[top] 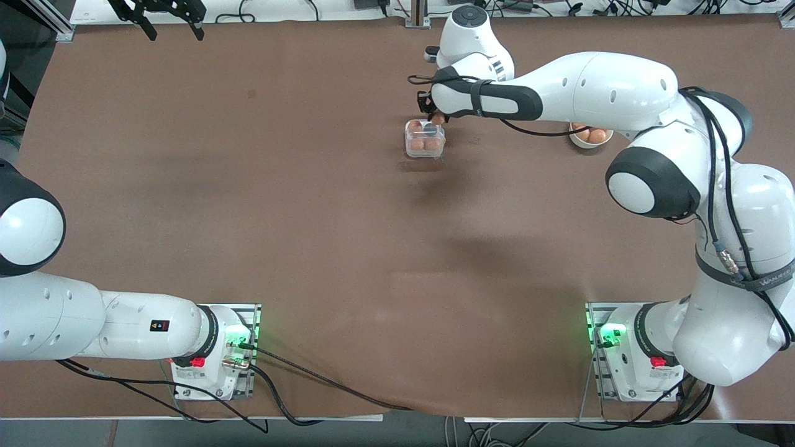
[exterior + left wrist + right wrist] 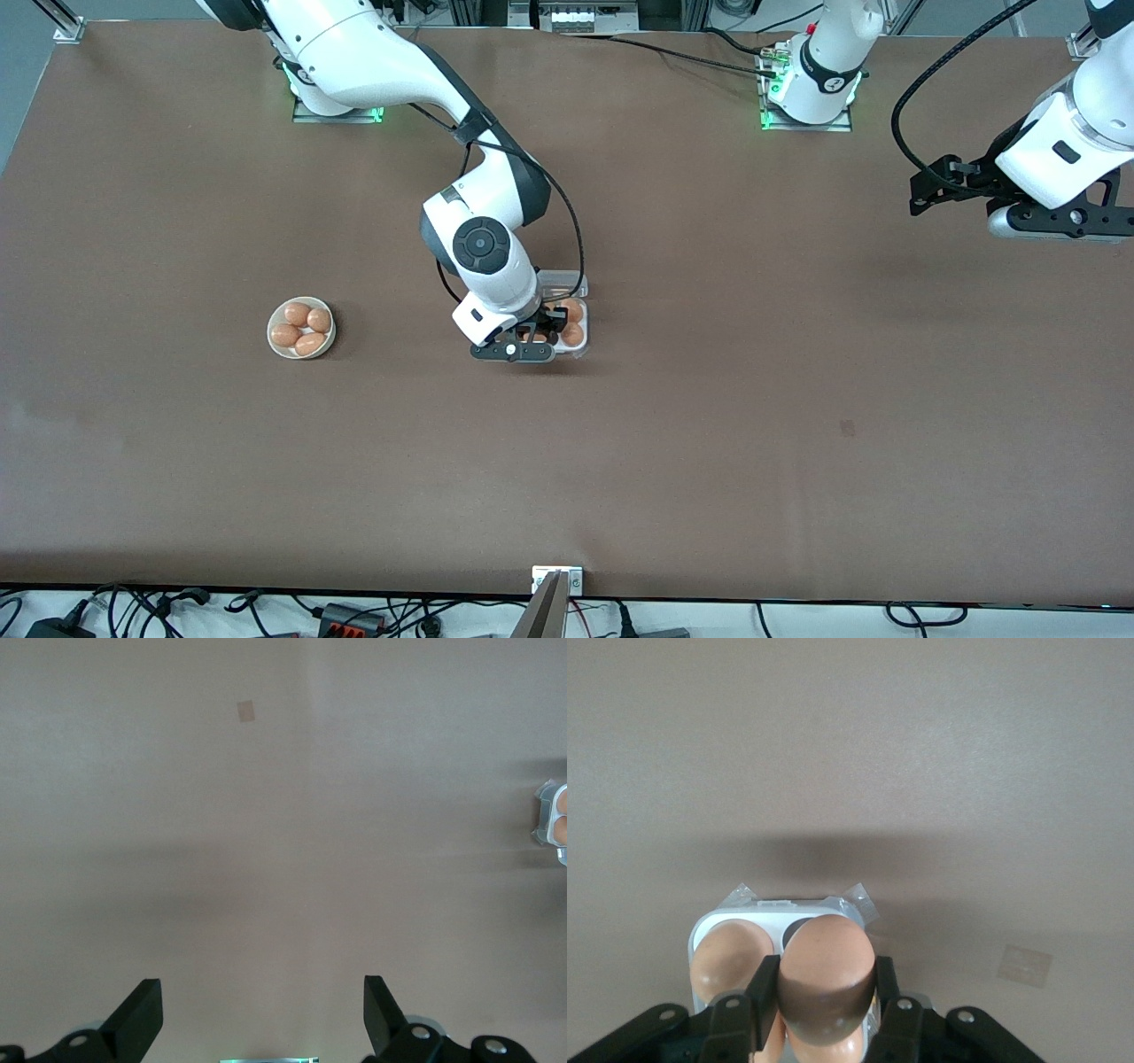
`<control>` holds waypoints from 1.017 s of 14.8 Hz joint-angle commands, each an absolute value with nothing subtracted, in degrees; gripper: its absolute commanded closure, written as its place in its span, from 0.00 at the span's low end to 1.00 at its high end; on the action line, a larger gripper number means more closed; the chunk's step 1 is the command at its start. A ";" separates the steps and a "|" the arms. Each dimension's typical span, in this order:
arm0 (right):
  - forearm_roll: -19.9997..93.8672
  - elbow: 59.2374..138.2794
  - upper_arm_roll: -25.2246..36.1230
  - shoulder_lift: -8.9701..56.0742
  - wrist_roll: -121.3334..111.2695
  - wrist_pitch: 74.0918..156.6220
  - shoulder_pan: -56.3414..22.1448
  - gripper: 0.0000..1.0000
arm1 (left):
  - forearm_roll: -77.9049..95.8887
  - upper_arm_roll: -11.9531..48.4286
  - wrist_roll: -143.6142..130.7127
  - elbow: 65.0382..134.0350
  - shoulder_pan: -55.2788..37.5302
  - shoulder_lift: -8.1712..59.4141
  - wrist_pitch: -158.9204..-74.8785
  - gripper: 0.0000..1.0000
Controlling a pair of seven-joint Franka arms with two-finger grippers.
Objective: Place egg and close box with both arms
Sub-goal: 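Lower the egg into the empty carton slot and open the right gripper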
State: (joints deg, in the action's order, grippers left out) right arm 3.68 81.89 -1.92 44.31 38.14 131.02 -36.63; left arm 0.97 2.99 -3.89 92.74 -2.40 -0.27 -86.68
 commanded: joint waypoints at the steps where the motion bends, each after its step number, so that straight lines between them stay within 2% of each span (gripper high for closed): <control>1: 4.57 80.24 -1.76 45.53 39.55 131.75 -37.70 1.00 | -0.09 2.81 -4.13 90.97 -2.90 0.44 -85.34 0.00; 11: 4.83 80.33 -2.37 45.97 40.69 131.40 -38.06 1.00 | -0.09 2.81 -4.13 90.88 -2.90 0.44 -85.25 0.00; 12: 5.10 80.33 -2.46 45.97 40.87 131.31 -38.06 0.55 | -0.09 2.73 -4.13 90.97 -2.81 0.44 -85.25 0.00; 13: 6.05 80.33 -2.37 45.88 41.04 131.22 -38.06 0.01 | -0.09 2.72 -4.13 90.97 -2.81 0.44 -85.25 0.00; 15: 6.68 80.33 -2.37 45.01 41.13 130.09 -37.88 0.00 | -0.09 2.72 -4.13 90.97 -2.90 0.44 -85.25 0.00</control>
